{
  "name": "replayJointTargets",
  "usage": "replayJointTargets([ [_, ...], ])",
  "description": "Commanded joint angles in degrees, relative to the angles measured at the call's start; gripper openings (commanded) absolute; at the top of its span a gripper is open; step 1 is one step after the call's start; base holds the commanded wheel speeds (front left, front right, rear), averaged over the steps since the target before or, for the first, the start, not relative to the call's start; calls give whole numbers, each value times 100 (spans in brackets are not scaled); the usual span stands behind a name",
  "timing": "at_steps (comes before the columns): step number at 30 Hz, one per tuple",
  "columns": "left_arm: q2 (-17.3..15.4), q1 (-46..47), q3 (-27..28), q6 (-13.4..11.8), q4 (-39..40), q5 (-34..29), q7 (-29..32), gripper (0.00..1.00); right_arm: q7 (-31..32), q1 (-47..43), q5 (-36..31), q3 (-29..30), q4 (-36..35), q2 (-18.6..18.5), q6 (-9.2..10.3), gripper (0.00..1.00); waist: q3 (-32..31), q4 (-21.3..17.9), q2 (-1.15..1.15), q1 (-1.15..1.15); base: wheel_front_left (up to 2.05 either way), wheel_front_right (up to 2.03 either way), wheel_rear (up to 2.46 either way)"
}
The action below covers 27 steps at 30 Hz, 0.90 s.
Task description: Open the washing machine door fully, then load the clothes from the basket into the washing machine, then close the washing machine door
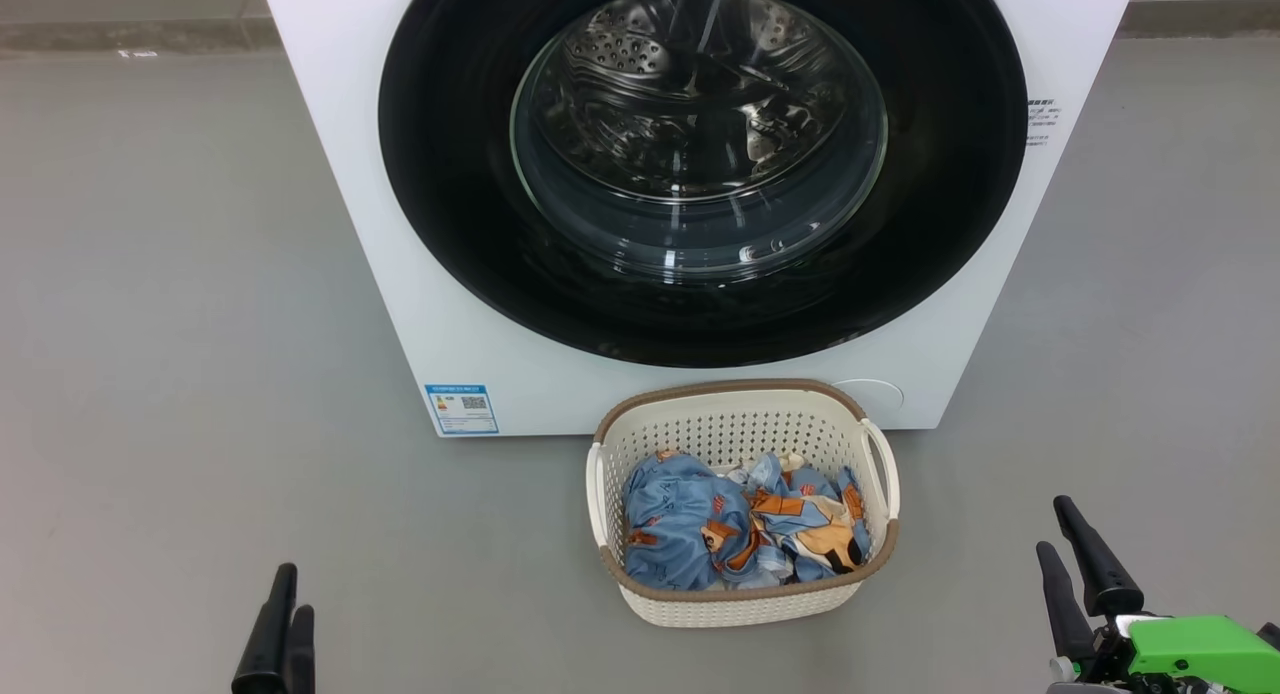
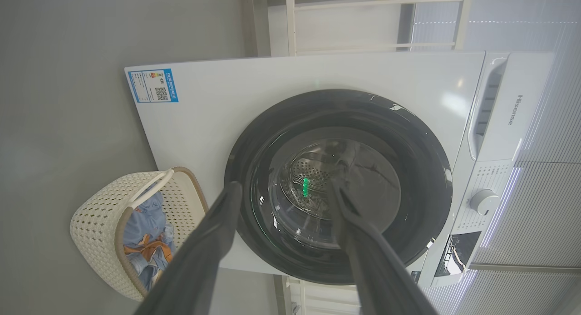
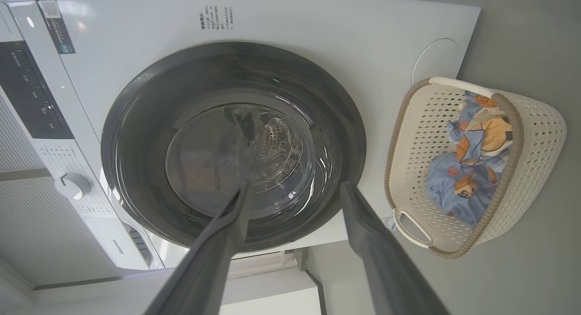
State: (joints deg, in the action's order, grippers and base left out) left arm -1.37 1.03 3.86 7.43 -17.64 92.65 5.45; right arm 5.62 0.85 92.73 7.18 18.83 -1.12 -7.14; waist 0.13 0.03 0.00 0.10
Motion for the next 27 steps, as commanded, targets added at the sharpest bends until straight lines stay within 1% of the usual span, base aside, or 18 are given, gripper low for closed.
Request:
replayJointTargets([
  [1, -83, 151, -18, 0, 167, -108, -54, 100, -48, 169, -66, -45, -167, -71, -3, 100, -8, 2, 0, 2, 0, 0, 0],
  [5, -124, 156, -67, 1, 211, -213, -124, 100, -126, 190, -197, -116, -189, -118, -4, 100, -1, 5, 0, -9, 0, 0, 0],
  [12, -200, 184, -135, 1, 296, -586, -242, 100, -247, 266, -607, -201, -220, -196, -6, 100, 0, 7, 0, -10, 0, 0, 0],
  [17, -275, 201, -179, 1, 339, -1070, -326, 100, -332, 313, -975, -262, -232, -243, -7, 100, -2, 10, 0, -10, 0, 0, 0],
  [18, -275, 201, -179, 1, 339, -1070, -326, 100, -332, 313, -975, -262, -232, -243, -7, 100, -2, 10, 0, -10, 0, 0, 0],
  [20, -283, 204, -175, 1, 335, -1372, -377, 100, -383, 333, -1169, -298, -213, -256, -8, 100, -7, 12, 0, -10, 0, 0, 0],
  [27, -301, 207, -184, -1, 327, -2076, -495, 100, -502, 382, -1703, -442, -175, -315, -10, 100, -20, 5, 0, -10, 0, 0, 0],
])
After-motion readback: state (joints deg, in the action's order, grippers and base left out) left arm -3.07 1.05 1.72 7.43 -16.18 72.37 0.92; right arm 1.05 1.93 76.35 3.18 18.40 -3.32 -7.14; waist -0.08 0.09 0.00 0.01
